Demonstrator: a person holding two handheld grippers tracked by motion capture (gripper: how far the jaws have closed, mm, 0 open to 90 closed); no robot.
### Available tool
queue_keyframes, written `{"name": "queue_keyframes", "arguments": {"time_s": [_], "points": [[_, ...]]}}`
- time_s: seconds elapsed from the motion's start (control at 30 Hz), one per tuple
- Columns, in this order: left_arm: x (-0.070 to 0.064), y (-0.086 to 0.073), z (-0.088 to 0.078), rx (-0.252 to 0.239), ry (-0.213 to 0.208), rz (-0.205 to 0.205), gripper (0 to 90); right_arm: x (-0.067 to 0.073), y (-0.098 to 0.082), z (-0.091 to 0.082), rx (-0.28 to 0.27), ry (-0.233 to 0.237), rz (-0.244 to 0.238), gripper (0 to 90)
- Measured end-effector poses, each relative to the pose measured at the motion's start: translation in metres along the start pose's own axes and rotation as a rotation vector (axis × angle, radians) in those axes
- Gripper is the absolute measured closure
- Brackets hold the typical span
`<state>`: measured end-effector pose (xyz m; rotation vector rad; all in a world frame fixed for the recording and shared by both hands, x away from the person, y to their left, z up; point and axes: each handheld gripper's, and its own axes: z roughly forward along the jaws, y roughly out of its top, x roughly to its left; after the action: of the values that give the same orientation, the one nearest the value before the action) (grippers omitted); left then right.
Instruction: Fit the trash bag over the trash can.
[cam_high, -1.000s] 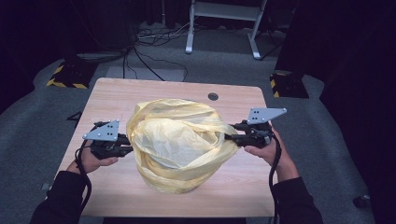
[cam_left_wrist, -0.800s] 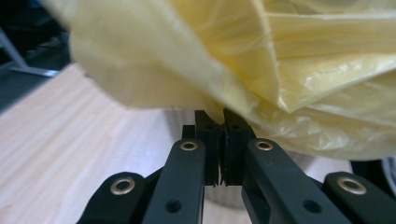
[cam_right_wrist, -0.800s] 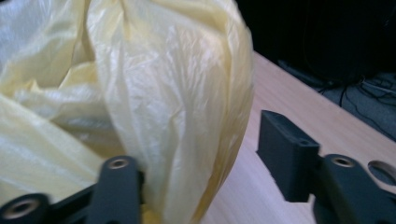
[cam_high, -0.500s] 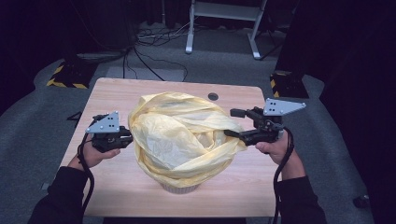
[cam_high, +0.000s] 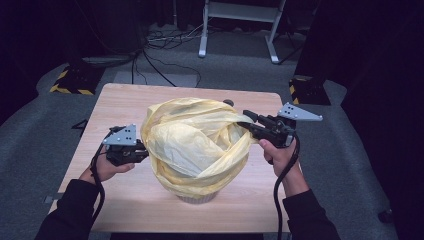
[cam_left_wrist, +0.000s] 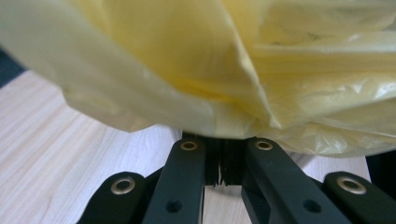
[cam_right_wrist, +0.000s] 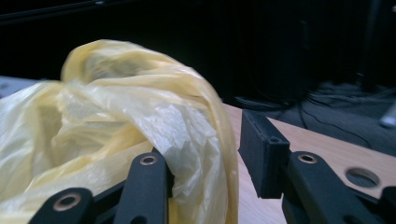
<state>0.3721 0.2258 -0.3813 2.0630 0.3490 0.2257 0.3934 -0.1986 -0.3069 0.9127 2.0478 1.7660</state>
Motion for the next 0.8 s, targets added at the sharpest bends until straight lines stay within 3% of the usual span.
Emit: {"name": "queue_keyframes", "arguments": {"time_s": [0.13, 0.33, 0.4, 0.43, 0.5, 0.57, 0.63, 0.7, 0.8], "points": [[0.0, -0.002, 0.004, -0.008, -0.014, -0.005, 88.1, -0.003, 0.005, 0.008, 0.024, -0.044, 0.075, 64.7], [0.003, -0.01, 0.012, -0.001, -0.042, -0.025, 88.2, -0.008, 0.011, 0.013, 0.058, -0.036, 0.081, 64.7], [0.003, -0.011, 0.014, 0.003, -0.045, -0.03, 88.1, -0.013, 0.014, 0.017, 0.077, 0.0, 0.13, 64.9], [0.002, -0.011, 0.015, 0.008, -0.039, -0.025, 88.2, -0.015, 0.015, 0.019, 0.093, 0.02, 0.15, 63.6], [0.001, -0.011, 0.014, 0.004, -0.016, -0.024, 86.9, -0.016, 0.018, 0.022, 0.1, -0.005, 0.143, 56.1], [-0.001, -0.01, 0.011, -0.007, -0.015, -0.015, 79.4, -0.013, 0.023, 0.019, 0.076, -0.023, 0.128, 52.5], [-0.001, -0.009, 0.005, -0.009, 0.0, -0.033, 60.0, -0.007, 0.029, 0.017, 0.09, -0.05, 0.05, 46.2], [-0.002, -0.008, -0.004, -0.032, -0.018, -0.046, 46.7, -0.003, 0.032, 0.016, 0.115, -0.073, -0.019, 41.7], [-0.003, -0.006, -0.023, -0.103, -0.024, -0.075, 34.3, -0.005, 0.035, 0.015, 0.113, -0.075, -0.014, 36.5]]}}
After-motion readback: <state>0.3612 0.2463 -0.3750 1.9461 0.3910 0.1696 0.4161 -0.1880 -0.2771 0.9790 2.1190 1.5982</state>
